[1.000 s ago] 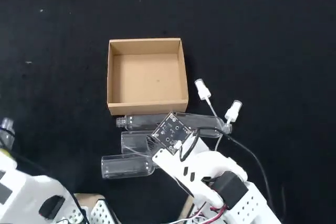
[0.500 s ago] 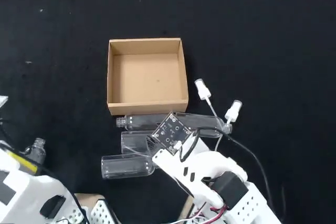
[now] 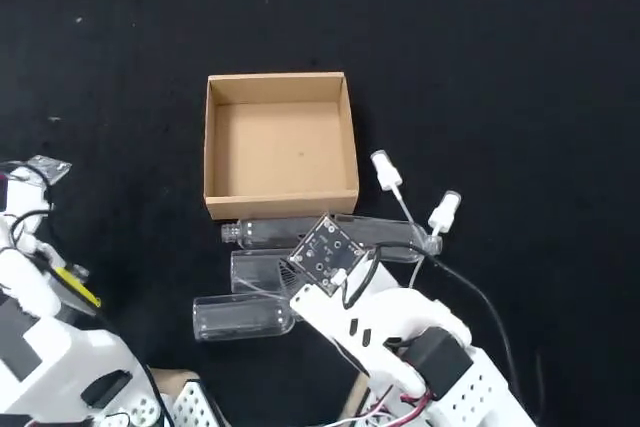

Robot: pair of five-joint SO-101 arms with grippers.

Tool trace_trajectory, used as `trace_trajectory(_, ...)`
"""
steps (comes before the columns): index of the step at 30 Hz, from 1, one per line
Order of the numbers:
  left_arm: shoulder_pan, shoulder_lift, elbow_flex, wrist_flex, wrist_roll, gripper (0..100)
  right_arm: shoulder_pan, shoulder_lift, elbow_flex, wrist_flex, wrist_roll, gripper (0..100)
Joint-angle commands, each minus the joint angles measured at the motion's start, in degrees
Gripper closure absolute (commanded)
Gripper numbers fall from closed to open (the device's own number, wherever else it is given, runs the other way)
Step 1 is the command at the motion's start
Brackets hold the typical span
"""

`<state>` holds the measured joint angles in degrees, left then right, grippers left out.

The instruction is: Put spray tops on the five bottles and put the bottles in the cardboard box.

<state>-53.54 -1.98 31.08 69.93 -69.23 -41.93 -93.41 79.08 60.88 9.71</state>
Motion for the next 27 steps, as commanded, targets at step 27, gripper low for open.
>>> trace_trajectory(27,-5.93,-16.0,1.45,-10.55,16.18,97,-0.44,-1.27,-1.19,-0.88,-0.09,87.7)
